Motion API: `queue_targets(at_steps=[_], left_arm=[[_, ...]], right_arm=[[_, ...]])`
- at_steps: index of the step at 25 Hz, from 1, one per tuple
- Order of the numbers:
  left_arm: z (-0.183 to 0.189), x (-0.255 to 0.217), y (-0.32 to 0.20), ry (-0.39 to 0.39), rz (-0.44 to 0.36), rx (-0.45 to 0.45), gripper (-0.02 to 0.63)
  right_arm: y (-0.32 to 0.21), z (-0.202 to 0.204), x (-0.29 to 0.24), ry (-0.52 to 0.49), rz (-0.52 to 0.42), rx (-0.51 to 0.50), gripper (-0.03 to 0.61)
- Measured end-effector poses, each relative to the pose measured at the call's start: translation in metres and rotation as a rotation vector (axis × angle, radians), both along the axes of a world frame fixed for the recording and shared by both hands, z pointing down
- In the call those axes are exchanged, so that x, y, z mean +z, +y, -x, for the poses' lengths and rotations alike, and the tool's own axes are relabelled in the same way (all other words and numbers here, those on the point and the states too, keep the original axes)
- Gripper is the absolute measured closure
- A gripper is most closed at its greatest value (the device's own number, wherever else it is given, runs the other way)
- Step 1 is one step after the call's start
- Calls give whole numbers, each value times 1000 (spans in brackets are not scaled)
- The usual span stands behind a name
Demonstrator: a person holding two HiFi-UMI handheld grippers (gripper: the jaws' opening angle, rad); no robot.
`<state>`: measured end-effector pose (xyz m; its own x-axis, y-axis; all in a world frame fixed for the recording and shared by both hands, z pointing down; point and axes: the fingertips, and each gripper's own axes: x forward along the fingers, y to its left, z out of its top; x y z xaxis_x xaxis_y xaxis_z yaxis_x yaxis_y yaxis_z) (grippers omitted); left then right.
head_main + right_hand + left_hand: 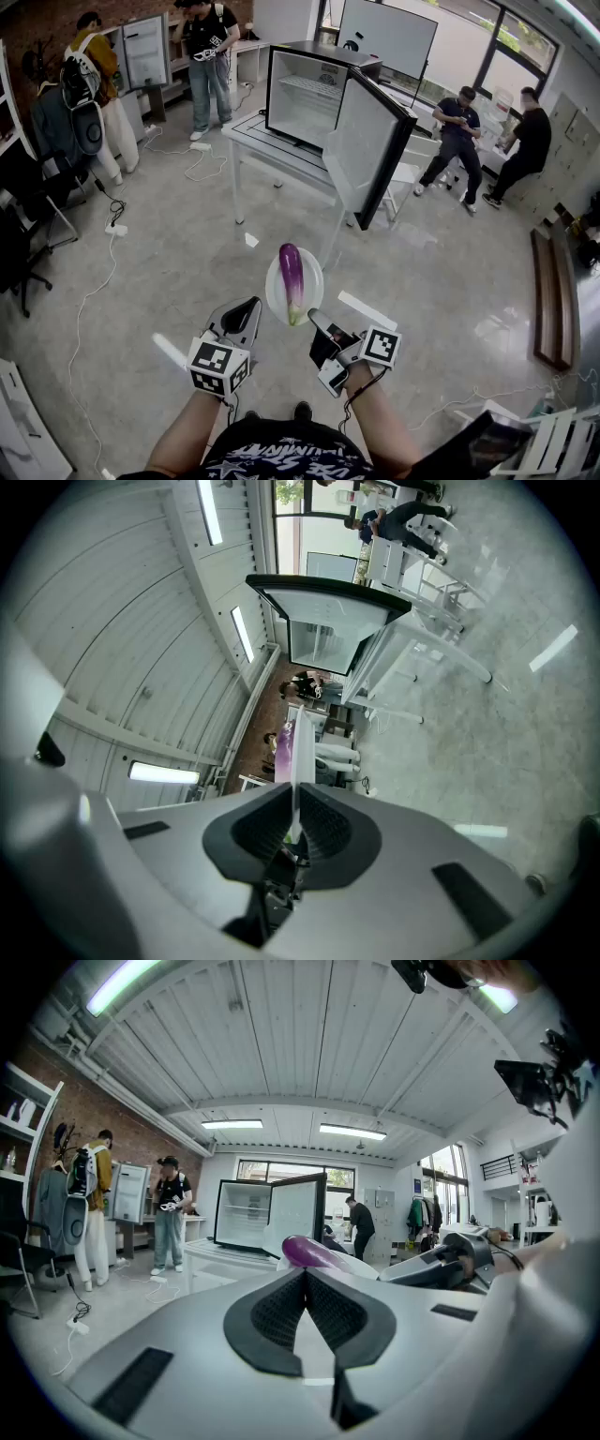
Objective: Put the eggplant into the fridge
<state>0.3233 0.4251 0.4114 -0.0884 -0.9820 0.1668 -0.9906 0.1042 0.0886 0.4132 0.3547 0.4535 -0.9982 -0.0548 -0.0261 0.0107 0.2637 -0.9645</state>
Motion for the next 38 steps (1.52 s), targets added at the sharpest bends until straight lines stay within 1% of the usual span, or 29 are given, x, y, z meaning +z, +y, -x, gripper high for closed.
queue_targets(at_steps=[6,16,21,24,31,38], left_arm=[[3,3,5,-27,5,2,604],[14,9,14,-10,10,-3,604],[20,14,19,-7,15,2,604],[26,17,23,-6,22,2,604],[45,22,43,3,27,-6,604],[60,25,63,4,26,1,604]], right_arm=[[2,7,5,1,4,-3,557],[14,21,11,14,21,-27,557],[19,28,12,14,4,-30,557],[23,34,14,11,9,-31,557],[40,53,22,22,17,-41,557],[61,66,23,4,28,-28,557]])
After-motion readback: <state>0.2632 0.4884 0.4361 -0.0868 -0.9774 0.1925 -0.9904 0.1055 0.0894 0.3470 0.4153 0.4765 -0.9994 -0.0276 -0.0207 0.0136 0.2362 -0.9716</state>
